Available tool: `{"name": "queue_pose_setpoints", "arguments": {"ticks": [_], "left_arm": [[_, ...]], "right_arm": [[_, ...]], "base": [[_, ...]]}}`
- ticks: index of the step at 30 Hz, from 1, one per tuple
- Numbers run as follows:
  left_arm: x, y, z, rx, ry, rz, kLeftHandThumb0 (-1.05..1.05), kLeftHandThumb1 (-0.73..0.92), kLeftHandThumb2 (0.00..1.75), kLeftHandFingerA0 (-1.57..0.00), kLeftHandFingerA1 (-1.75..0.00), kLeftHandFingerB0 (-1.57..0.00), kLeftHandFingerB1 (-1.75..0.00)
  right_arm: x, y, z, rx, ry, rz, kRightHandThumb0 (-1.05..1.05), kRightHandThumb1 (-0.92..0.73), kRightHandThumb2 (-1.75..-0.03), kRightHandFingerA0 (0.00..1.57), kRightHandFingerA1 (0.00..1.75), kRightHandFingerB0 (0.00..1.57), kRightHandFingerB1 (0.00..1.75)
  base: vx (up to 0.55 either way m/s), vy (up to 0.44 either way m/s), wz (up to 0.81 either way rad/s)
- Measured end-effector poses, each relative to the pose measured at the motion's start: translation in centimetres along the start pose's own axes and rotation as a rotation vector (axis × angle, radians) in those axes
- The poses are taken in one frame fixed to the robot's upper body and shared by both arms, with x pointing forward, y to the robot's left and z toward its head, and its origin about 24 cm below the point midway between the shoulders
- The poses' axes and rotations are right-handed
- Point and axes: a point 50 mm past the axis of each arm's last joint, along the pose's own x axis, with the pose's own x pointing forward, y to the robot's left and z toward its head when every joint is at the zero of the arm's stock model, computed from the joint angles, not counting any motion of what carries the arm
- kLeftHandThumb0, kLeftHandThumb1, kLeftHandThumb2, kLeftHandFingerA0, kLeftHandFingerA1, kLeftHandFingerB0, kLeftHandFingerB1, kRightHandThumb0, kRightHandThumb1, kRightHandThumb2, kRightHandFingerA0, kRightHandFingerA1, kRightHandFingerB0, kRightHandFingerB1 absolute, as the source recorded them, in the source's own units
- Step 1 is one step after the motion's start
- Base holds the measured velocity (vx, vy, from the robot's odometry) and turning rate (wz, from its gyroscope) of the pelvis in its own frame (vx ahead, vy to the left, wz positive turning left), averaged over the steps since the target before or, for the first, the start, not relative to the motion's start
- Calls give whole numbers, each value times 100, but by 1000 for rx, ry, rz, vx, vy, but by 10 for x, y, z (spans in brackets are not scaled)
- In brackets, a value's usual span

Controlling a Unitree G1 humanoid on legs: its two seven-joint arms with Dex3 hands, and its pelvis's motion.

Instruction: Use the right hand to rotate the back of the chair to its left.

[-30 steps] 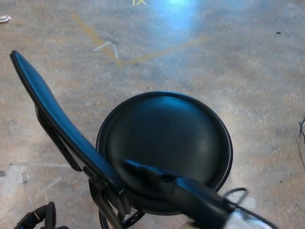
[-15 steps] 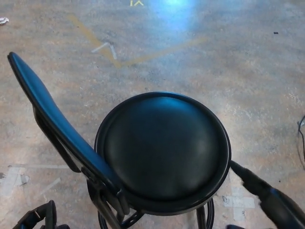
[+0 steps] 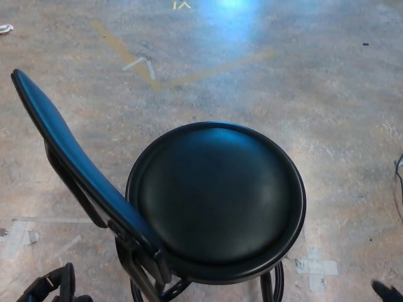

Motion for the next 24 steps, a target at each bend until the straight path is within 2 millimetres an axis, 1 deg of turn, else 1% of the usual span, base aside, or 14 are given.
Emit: {"name": "queue_pose_setpoints", "arguments": {"ticks": [4,7,8,9,10,12,13,14,16,17,18,19,20,24], "left_arm": [[0,0,0,1,1,0,-105,46,78,-48,-153,-56,-141],[0,0,-1,5,2,3,-105,46,77,-49,-151,-57,-138],[0,0,-1,8,4,6,-105,46,73,-48,-153,-54,-143],[-1,1,-2,10,4,8,-105,46,73,-48,-153,-54,-143],[-1,1,-2,12,5,8,-105,30,102,-52,-150,-53,-147],[-1,1,-3,12,6,9,-105,30,103,-52,-150,-54,-147],[-1,1,-4,11,7,11,-105,47,73,-50,-152,-57,-140],[-1,2,-4,11,8,11,-105,34,103,-50,-147,-57,-144],[-2,2,-5,11,9,13,-105,32,103,-48,-147,-53,-145],[-2,3,-5,11,10,13,-105,48,74,-46,-152,-56,-138],[-2,3,-5,11,10,14,-105,48,74,-46,-152,-56,-138],[-2,3,-5,12,10,14,-105,31,103,-48,-148,-53,-146],[-2,3,-5,12,11,15,-105,47,76,-51,-151,-54,-138],[-2,3,-5,14,9,14,-105,48,75,-47,-155,-57,-140]], "right_arm": [[-4,6,-23,85,124,-41,-74,-72,-61,11,35,9,25],[-7,9,-36,170,202,-100,-77,-72,-63,11,35,10,23],[-8,8,-40,209,225,-135,-75,-55,-95,5,46,4,31],[-9,8,-42,233,237,-160,-75,-55,-95,5,46,4,31],[-9,7,-43,245,241,-175,-75,-56,-95,5,46,4,31],[-9,5,-43,271,242,-211,-75,-56,-95,5,46,4,30],[-9,4,-43,281,238,-227,-75,-57,-95,5,46,3,29],[-9,3,-42,285,235,-233,-77,-57,-95,5,46,2,28],[-8,2,-41,297,226,-252,-75,-55,-94,5,46,3,30],[-8,1,-41,303,222,-259,-73,-72,-63,11,35,10,22],[-8,0,-40,312,216,-269,-73,-72,-63,11,35,10,22],[-7,0,-39,318,212,-275,-73,-55,-94,0,44,7,29],[-7,-1,-39,325,208,-281,-82,-58,-94,2,34,12,20],[-6,-3,-37,342,194,-299,-74,-68,-63,9,30,9,19]], "base": [[0,0,0],[0,0,0],[0,0,0],[0,0,0],[0,0,0],[0,0,0],[0,0,0],[0,0,0],[0,0,0],[0,0,0],[0,0,0],[0,0,0],[0,0,0],[0,0,0]]}}
